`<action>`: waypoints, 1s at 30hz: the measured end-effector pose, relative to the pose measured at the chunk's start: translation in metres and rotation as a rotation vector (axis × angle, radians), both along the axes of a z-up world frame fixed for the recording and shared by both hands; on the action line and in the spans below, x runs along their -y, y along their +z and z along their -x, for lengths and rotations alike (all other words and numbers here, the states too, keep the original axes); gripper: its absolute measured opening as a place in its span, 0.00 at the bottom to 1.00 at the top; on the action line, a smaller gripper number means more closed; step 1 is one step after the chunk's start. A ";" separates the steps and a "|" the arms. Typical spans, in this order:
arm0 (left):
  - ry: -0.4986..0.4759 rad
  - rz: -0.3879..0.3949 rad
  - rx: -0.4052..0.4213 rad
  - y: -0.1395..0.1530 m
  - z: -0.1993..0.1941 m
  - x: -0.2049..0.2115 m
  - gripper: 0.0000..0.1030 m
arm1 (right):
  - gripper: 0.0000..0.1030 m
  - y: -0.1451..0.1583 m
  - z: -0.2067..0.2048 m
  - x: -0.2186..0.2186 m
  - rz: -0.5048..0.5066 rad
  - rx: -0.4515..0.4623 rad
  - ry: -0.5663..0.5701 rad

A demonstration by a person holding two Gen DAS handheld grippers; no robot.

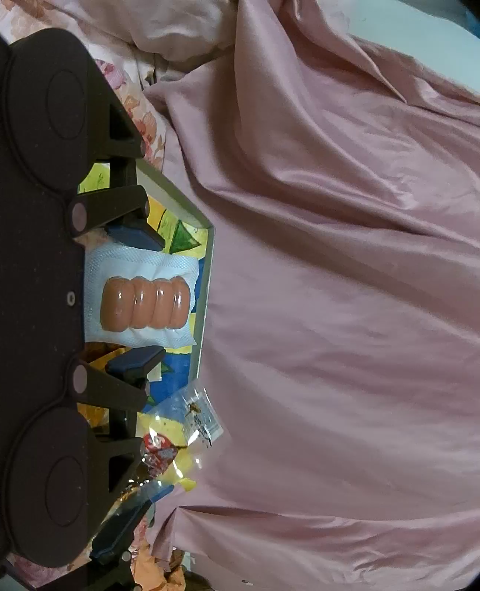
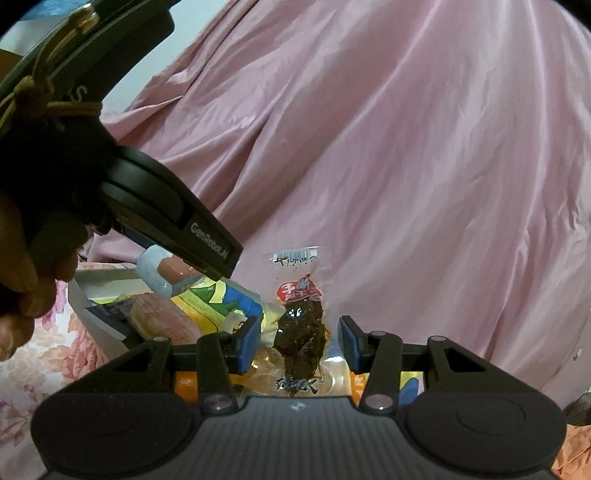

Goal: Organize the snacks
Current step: 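Lift sausage pack with left gripper while right carries meat packet to tray, then open both grippers over the tray releasing sausage pack and meat packet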

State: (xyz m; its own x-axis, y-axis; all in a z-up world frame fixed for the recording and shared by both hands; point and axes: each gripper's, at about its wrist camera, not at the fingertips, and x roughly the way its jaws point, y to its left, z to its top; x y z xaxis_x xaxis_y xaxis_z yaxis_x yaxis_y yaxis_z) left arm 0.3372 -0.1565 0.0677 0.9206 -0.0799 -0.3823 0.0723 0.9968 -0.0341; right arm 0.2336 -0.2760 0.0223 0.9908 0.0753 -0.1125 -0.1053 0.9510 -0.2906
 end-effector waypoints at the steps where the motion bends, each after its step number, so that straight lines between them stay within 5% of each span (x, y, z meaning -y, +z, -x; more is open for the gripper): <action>1: -0.002 -0.003 -0.003 -0.001 -0.001 0.001 0.56 | 0.49 -0.001 -0.001 0.000 -0.001 -0.005 0.001; 26: -0.017 -0.008 -0.126 -0.020 -0.016 0.007 0.61 | 0.50 -0.003 -0.040 -0.001 -0.011 -0.099 0.004; 30: -0.011 0.000 -0.110 -0.017 -0.012 0.005 0.71 | 0.58 -0.001 -0.042 0.000 -0.016 -0.094 0.001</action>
State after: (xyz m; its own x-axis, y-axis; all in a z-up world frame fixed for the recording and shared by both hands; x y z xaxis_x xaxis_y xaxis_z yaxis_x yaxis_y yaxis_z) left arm 0.3495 -0.1618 0.0509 0.8719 -0.0903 -0.4814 0.0795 0.9959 -0.0428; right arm 0.2752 -0.2756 0.0215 0.9759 0.0787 -0.2034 -0.1322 0.9553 -0.2643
